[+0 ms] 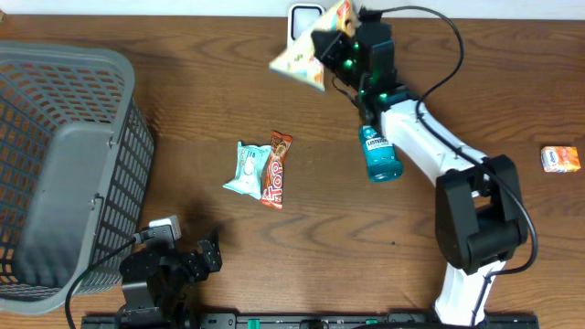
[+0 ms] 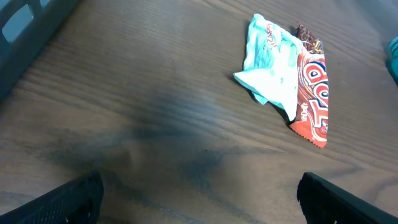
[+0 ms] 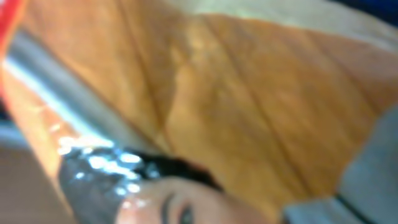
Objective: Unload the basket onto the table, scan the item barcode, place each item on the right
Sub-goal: 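Hold the snack bag up in front of the white scanner, then carry the snack bag to the right table edge and release it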
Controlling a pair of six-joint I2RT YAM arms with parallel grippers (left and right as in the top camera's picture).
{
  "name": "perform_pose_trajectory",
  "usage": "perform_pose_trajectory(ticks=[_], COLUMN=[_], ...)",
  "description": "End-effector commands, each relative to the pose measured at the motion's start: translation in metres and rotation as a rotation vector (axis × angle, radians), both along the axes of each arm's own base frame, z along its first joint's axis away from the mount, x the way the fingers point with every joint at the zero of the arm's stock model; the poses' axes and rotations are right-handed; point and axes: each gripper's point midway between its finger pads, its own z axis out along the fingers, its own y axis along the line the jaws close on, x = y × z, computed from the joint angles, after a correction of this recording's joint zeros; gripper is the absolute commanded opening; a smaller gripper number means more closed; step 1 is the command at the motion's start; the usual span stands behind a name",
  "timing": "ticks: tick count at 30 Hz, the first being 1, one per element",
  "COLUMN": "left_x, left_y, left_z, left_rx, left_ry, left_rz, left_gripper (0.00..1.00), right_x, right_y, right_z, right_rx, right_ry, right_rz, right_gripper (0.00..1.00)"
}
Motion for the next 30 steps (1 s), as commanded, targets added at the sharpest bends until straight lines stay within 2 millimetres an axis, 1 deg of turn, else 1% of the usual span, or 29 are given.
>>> perform_pose_trajectory(ticks=[1,2,4,7,11,13,16,19,22,24,26,27,29,30], left_x=[-0.011,-0.011,-0.011,-0.011,-0.011,-0.011,-0.011,-0.011,-0.011,-0.011,-0.011,-0.011,-0.011,-0.011], left_y=[0.0,0.0,0.0,0.0,0.0,0.0,0.0,0.0,0.0,0.0,0.0,0.0,0.0,0.0], left_z=[-0.014,-0.014,-0.014,-0.014,-0.014,-0.014,-0.014,-0.014,-0.014,-0.014,-0.014,-0.014,-0.014,-0.014], left_rx=[-0.008,-0.008,-0.008,-0.008,-0.008,-0.008,-0.008,-0.008,-0.008,-0.008,-0.008,-0.008,-0.008,-0.008], left_ry=[0.073,0.073,0.073,0.073,0.073,0.073,0.073,0.073,0.073,0.073,0.073,0.073,0.073,0.073], left_rz=[0.005,0.005,0.005,0.005,0.005,0.005,0.005,0.005,0.005,0.005,0.005,0.005,0.005,0.005], left_gripper=[0.98,0.98,0.98,0.98,0.98,0.98,0.98,0.98,0.98,0.98,0.98,0.98,0.98,0.98], right_x=[0.027,0.034,0.06,0.089,0.118,0.127,0.132,0.132,0.129,0.124,0.116,0.109,0.097,0.089], right_y=[-0.02,-0.019,-0.011,-0.003,0.007,0.009,0.012,0.013,0.016,0.014,0.006,-0.002,-0.021,-0.037], right_z=[0.008,0.007,-0.003,-0.013,-0.02,-0.023,-0.022,-0.017,-0.011,-0.007,-0.003,0.001,0.008,0.012], right_rx=[-0.017,-0.005,0.024,0.036,0.047,0.051,0.051,0.045,-0.011,-0.053,-0.091,-0.112,-0.145,-0.166], right_ry=[-0.081,-0.08,-0.071,-0.065,-0.044,-0.023,-0.021,-0.035,-0.032,0.007,0.069,0.11,0.178,0.221], right_rz=[-0.227,-0.24,-0.246,-0.251,-0.242,-0.245,-0.242,-0.23,-0.192,-0.171,-0.166,-0.171,-0.194,-0.218], right_gripper=[0.01,0.01,0.01,0.01,0.01,0.01,0.01,0.01,0.01,0.01,0.01,0.01,0.01,0.01])
